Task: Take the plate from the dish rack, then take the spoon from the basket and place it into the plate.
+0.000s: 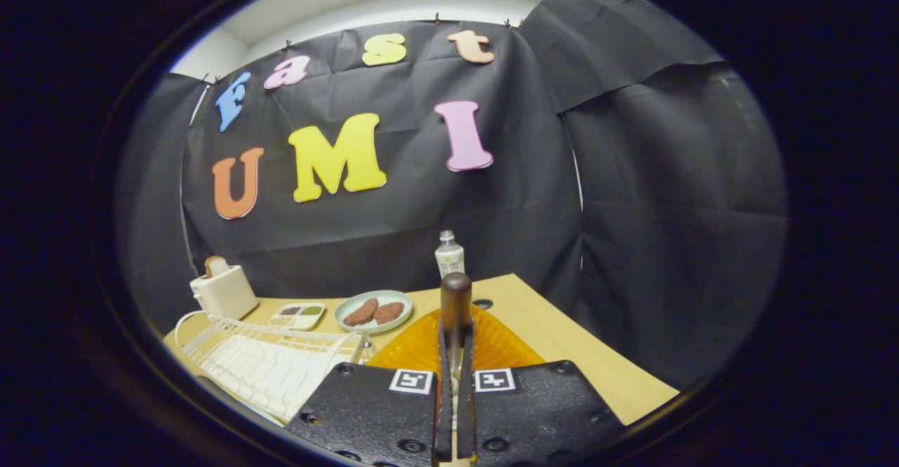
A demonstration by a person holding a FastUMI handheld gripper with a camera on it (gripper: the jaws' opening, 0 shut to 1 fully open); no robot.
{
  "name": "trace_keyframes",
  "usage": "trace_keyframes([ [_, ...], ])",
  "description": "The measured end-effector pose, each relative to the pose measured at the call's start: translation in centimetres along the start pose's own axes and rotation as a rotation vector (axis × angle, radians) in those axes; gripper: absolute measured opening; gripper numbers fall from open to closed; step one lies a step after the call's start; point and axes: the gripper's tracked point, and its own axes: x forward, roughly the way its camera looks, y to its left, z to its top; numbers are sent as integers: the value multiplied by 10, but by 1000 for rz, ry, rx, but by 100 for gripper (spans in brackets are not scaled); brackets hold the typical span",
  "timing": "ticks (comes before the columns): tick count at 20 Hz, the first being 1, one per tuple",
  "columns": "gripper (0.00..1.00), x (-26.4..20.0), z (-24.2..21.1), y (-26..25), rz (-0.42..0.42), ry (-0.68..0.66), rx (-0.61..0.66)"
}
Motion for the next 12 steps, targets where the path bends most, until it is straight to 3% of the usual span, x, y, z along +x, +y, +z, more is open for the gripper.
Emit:
trace_keyframes([
  [6,8,-63,35,36,29,-44,-11],
  [12,8,-125,18,96,121,-24,26],
])
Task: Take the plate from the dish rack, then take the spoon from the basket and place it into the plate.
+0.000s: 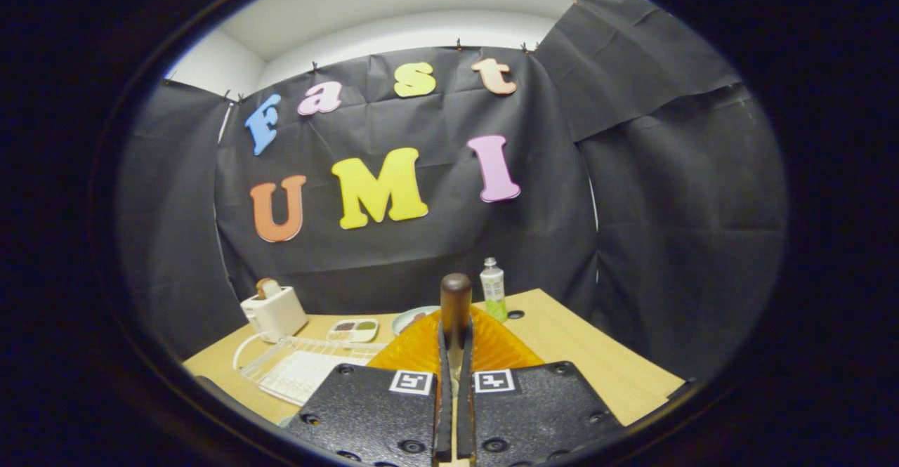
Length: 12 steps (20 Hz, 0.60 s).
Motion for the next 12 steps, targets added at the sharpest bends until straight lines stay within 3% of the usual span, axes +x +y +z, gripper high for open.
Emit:
trace_keyframes([
  [6,8,-22,-59,59,111,77,30],
  [12,8,-29,-109,90,149,139,90],
])
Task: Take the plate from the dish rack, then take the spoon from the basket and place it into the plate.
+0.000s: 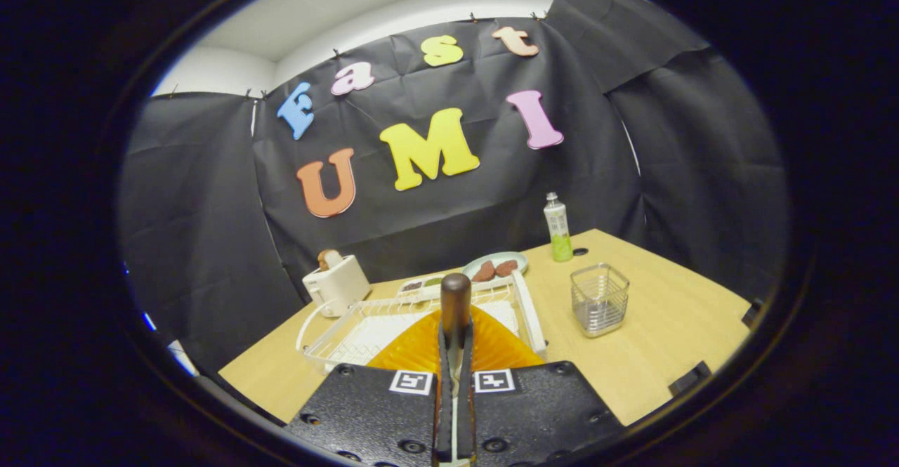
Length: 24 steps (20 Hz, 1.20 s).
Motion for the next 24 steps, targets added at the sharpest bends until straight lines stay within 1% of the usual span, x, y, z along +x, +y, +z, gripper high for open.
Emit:
trace_keyframes([
  [3,8,1,-25,6,-8,18,-7],
  [10,8,4,-69,33,38,69,37],
  [15,9,7,-88,46,77,116,39],
  [19,14,6,-93,45,90,136,38],
  [22,18,5,-83,32,63,109,37],
  [23,20,8,-81,29,56,98,32],
  [24,25,7,-77,26,52,90,27],
])
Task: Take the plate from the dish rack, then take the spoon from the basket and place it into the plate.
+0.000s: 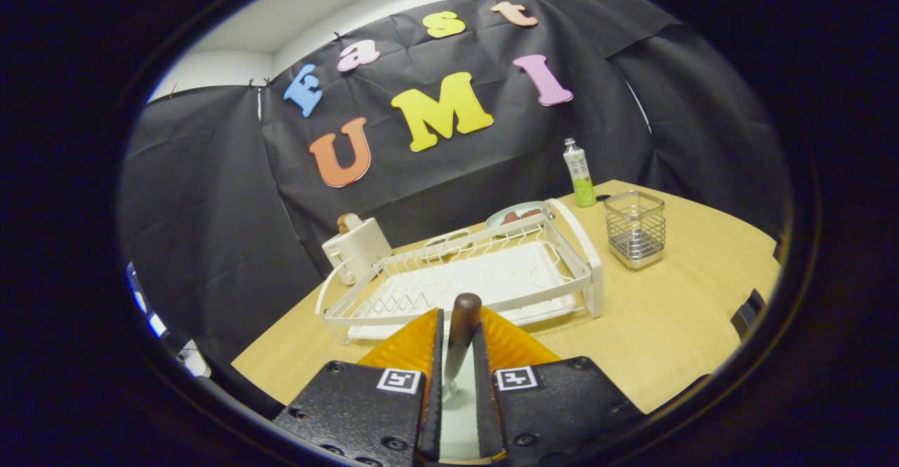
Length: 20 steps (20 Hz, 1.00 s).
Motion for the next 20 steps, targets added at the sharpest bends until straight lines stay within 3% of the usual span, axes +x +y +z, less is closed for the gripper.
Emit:
trace_keyframes([
  [1,28,-2,4,-4,-8,-7,-10],
  [6,63,-6,30,-20,-60,-85,-80],
  [13,98,-42,78,-19,-210,-272,-300],
  [20,100,-65,84,6,-217,-333,-360],
])
